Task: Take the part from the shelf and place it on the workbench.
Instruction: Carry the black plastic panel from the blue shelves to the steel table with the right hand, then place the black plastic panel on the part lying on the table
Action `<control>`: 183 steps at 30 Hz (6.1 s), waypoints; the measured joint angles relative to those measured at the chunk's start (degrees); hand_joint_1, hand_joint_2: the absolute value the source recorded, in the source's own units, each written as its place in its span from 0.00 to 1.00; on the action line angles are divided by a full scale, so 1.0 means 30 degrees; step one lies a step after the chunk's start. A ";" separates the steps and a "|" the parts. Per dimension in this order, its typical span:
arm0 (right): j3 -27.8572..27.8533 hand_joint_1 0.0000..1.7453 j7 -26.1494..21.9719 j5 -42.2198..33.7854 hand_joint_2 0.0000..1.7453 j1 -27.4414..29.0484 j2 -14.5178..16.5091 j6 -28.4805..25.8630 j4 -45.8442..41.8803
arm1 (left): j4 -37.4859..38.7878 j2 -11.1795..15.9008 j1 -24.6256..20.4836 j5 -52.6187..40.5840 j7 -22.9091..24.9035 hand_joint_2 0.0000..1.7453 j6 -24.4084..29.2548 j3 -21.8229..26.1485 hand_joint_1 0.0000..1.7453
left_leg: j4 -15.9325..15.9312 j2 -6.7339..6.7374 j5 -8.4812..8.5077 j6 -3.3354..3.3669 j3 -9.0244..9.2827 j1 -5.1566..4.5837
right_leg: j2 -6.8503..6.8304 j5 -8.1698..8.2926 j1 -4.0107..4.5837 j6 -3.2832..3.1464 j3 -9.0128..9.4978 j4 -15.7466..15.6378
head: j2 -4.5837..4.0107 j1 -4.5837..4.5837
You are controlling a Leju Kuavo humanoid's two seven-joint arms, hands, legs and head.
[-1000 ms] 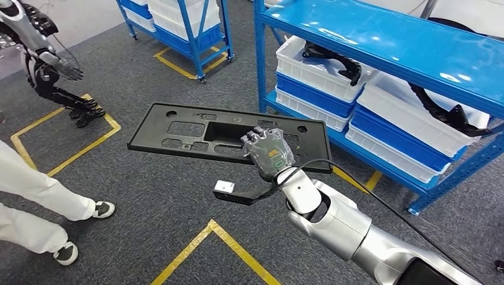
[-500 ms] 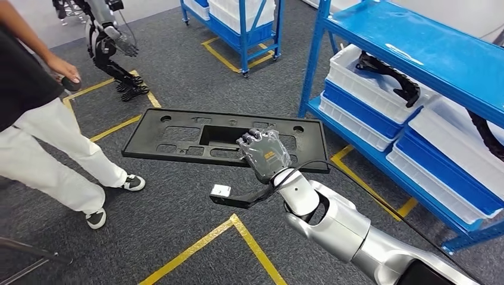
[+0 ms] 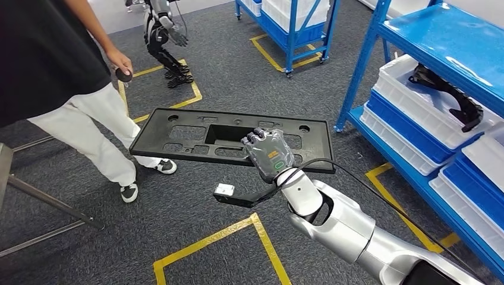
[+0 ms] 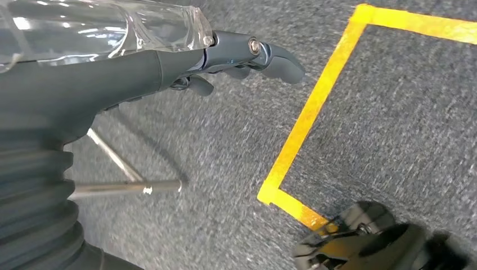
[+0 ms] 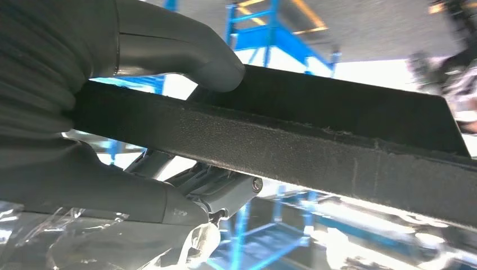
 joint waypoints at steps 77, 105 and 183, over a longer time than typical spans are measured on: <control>-0.0022 1.00 -0.0007 -0.0572 1.00 -0.0192 -0.0858 0.0502 -0.0663 | 0.0005 -0.0240 -0.0022 -0.0929 0.0534 1.00 -0.0406 0.0058 0.00 | -0.5626 -0.0631 0.2261 0.1546 0.3192 -0.0426 | 0.0139 -0.2510 0.0183 0.0786 -0.2397 0.5476 | 0.0000 0.0045; -0.0144 1.00 0.0088 -0.0860 1.00 -0.0663 -0.1160 0.1078 -0.0381 | 0.0000 -0.0377 0.0190 -0.1040 0.0579 1.00 -0.0468 0.0093 0.00 | -0.5668 0.0200 0.2240 0.1428 0.3161 -0.0403 | -0.0389 -0.1616 0.0125 0.0902 -0.0695 0.2597 | -0.0002 -0.0036; -0.0029 1.00 -0.0346 -0.1745 1.00 -0.0608 -0.0816 0.0832 0.0057 | 0.0007 -0.0308 0.0469 -0.1594 0.1428 1.00 -0.1111 0.0882 0.00 | -0.0395 -0.0039 -0.0771 0.0415 0.1010 -0.0151 | 0.0247 0.0583 -0.0008 0.0298 -0.0407 -0.0226 | 0.0000 -0.0184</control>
